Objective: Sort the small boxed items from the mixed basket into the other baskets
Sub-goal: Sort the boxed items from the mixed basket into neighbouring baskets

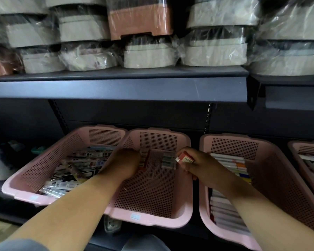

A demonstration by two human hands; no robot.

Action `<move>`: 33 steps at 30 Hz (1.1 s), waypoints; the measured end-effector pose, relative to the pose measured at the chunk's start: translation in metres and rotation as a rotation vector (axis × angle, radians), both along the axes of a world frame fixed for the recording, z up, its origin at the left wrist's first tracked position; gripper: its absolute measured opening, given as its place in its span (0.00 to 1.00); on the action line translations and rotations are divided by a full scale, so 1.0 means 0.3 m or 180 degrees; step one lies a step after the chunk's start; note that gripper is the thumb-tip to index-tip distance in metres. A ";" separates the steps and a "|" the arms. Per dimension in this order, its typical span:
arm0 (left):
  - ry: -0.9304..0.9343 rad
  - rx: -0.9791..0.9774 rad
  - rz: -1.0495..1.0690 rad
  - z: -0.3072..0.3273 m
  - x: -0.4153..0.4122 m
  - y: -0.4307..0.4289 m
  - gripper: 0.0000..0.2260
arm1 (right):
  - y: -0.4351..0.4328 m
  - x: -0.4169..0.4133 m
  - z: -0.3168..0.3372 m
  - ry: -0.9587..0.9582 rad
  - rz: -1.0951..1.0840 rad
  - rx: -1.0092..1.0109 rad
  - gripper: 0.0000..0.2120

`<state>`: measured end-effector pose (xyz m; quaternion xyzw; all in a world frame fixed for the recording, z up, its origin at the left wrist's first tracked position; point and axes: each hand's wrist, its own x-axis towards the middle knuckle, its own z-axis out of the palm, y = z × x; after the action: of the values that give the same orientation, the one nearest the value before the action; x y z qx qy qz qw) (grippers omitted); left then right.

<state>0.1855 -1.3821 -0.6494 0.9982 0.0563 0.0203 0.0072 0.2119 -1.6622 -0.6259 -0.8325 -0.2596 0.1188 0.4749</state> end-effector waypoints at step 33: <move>-0.0449 -0.2665 -0.0407 0.202 -0.107 -0.179 0.06 | 0.145 -0.047 0.080 0.1123 -0.0457 0.1520 0.05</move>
<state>0.1533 -1.4358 -0.5889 0.9068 -0.0030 0.0634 0.4167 0.1978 -1.6187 -0.6020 -0.6800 -0.1341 0.1633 0.7021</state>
